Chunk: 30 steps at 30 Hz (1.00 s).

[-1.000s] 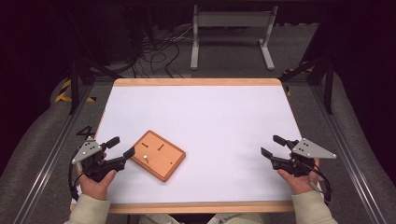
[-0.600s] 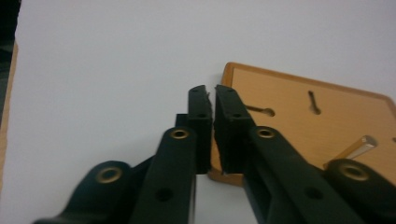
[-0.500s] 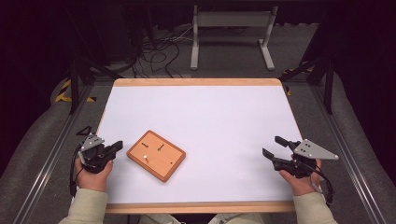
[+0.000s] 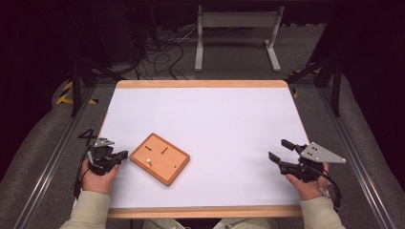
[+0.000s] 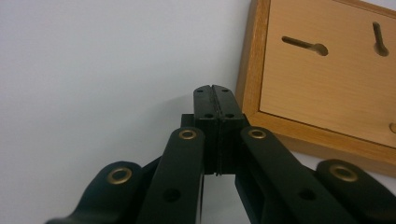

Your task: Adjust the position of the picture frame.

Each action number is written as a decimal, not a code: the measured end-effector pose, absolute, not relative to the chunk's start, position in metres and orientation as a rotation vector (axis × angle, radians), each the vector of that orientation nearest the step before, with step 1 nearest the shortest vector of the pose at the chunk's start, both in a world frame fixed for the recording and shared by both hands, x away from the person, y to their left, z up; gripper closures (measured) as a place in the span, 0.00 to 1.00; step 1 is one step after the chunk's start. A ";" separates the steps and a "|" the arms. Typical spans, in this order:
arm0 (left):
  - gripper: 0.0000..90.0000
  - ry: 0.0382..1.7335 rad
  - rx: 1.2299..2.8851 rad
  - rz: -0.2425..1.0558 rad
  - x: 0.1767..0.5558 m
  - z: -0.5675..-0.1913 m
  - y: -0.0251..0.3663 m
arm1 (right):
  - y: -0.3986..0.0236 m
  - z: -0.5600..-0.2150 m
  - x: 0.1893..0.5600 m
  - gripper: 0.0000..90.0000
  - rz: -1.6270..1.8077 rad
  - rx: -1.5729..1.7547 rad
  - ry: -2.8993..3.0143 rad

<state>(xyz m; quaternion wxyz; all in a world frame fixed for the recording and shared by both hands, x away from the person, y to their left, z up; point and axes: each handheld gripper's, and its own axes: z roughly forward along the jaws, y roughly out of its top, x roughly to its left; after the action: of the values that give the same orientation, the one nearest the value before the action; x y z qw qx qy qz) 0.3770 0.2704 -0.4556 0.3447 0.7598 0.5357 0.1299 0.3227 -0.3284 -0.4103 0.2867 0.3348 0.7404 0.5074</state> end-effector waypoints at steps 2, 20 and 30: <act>1.00 1.380 1.990 0.304 0.378 -0.457 0.269 | -0.328 -0.411 0.323 0.37 1.355 0.897 1.979; 1.00 1.196 2.081 0.076 0.372 -0.459 0.216 | -0.326 -0.412 0.325 0.37 1.346 0.902 1.989; 1.00 1.052 2.147 0.002 0.368 -0.459 0.157 | -0.325 -0.412 0.325 0.37 1.335 0.907 1.997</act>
<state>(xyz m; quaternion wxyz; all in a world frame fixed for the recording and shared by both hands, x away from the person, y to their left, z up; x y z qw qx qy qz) 0.3680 0.1569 -0.4588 0.3668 0.8354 0.4093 0.0007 0.3251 -0.3253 -0.4124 0.2833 0.3387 0.7459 0.4987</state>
